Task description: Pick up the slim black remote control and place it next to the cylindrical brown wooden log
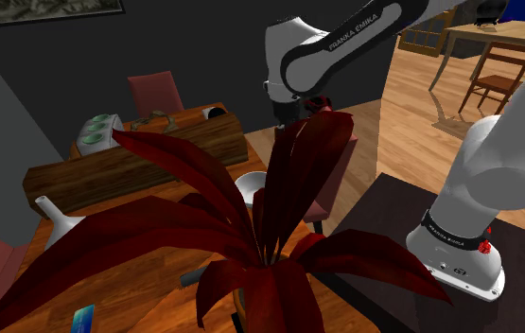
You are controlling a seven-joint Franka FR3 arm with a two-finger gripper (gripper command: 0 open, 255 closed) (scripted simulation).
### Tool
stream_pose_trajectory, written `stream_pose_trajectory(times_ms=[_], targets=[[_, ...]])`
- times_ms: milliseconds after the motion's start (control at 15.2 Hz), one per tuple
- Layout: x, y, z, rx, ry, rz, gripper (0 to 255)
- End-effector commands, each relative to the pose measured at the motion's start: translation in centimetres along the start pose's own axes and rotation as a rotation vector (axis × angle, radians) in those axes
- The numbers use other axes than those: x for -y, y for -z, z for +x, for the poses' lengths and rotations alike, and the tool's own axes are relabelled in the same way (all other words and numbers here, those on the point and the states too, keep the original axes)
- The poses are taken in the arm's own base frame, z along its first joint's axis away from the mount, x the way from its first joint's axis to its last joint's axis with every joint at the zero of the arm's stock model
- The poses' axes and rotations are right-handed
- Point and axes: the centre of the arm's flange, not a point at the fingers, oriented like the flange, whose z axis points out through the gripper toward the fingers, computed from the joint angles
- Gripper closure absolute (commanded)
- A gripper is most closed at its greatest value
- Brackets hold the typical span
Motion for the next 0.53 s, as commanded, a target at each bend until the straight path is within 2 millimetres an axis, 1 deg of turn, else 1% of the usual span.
stream_pose_trajectory(times_ms=[0,462], targets=[[1.5,-2.1,1.7,-0.001,0.044,0.007,0],[6.5,-7.8,6.7,-0.003,0.195,0.026,0]])
